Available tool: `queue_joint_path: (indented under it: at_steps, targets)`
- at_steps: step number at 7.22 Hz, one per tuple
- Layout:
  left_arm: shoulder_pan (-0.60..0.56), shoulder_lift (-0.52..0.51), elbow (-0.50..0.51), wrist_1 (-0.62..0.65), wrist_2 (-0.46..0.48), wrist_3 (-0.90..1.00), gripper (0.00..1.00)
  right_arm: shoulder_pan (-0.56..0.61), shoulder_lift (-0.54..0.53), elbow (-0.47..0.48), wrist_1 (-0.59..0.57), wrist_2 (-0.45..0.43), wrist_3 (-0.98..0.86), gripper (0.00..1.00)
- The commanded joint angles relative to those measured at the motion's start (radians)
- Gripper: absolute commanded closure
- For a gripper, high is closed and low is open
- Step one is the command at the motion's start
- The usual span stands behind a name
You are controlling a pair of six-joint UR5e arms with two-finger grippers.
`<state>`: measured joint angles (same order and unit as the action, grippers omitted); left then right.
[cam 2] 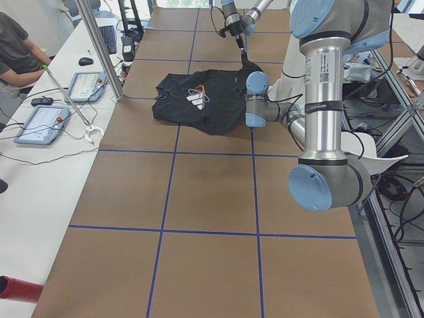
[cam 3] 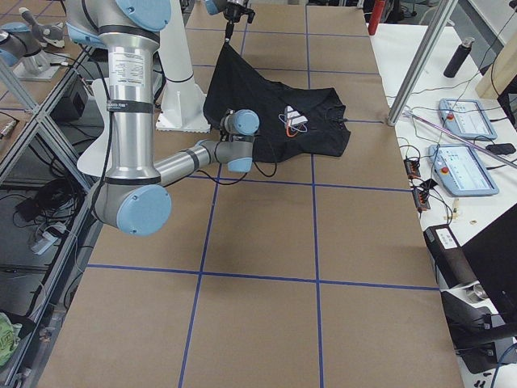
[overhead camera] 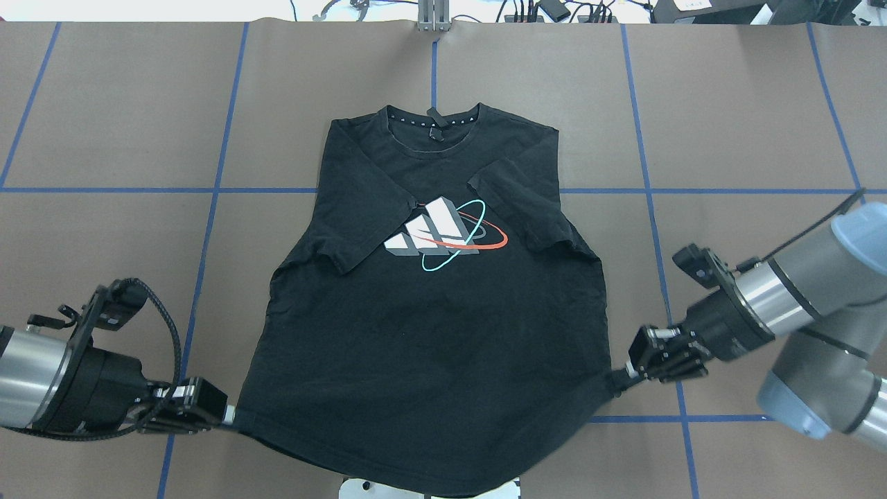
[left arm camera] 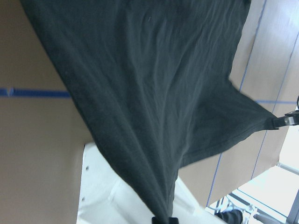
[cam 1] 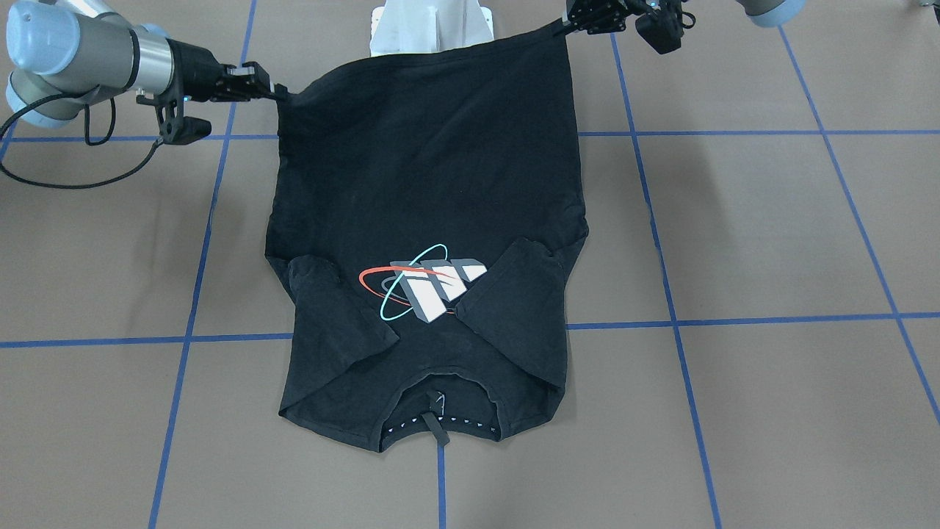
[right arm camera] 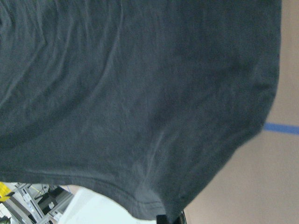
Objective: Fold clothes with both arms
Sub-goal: 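Lift both hem corners upward and carry them toward the collar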
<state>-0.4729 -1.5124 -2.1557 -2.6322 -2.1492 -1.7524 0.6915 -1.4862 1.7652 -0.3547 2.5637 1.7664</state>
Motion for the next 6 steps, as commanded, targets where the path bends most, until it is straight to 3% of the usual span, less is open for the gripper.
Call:
queue_joint_path:
  at_steps: [1,4,6]
  targets:
    - [-0.085,-0.119,0.109,0.003,0.009,-0.007,1.0,0.115,0.104,-0.108,0.005,-0.016,-0.005,1.0]
    - [-0.272,-0.179,0.206,0.012,0.005,0.004,1.0,0.193,0.138,-0.145,-0.007,-0.132,-0.007,1.0]
    - [-0.346,-0.218,0.295,0.012,0.006,0.011,1.0,0.272,0.139,-0.18,-0.007,-0.144,-0.011,1.0]
